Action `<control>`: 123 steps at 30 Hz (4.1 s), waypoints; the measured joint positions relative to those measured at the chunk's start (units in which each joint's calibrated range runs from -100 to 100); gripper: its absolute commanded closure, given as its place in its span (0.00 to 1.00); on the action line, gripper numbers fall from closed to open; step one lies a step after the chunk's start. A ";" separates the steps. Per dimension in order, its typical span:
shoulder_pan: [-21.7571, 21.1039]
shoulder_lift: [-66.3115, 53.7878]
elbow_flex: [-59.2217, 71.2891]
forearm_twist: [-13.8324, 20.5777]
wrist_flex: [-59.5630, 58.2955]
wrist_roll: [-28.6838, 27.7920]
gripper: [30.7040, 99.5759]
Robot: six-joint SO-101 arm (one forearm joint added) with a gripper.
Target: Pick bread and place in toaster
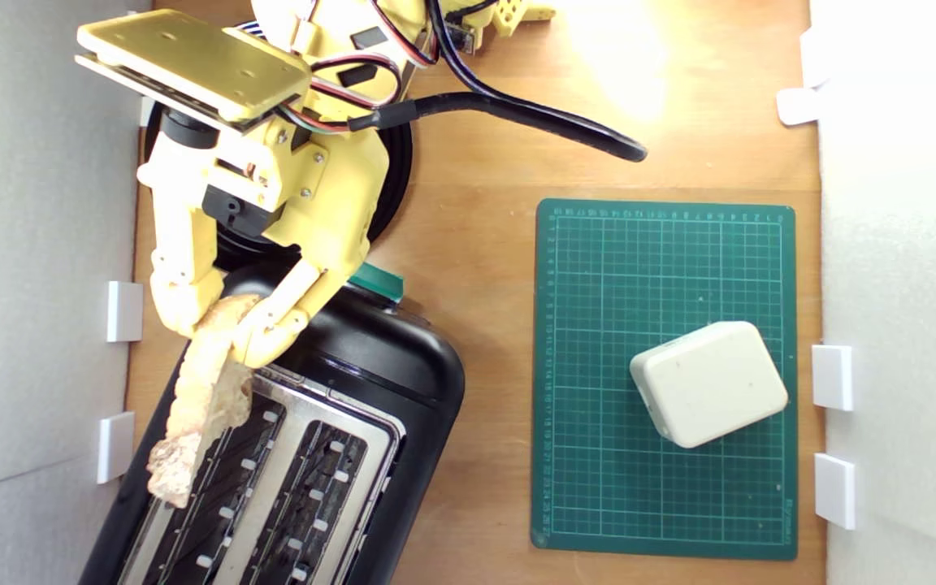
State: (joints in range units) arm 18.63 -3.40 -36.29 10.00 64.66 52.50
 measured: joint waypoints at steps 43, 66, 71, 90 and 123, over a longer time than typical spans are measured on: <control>0.00 15.79 -4.90 0.44 -3.22 0.00 0.52; 0.46 8.15 -4.53 -3.55 -2.20 0.00 0.20; 0.27 -1.51 -4.62 -5.42 -2.20 -3.21 0.20; -20.14 -14.62 -0.65 -2.75 -2.20 -26.86 0.20; -31.49 -67.79 86.73 -3.11 -2.20 -26.08 0.66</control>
State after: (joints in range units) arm -12.86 -71.19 50.44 6.89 62.46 26.42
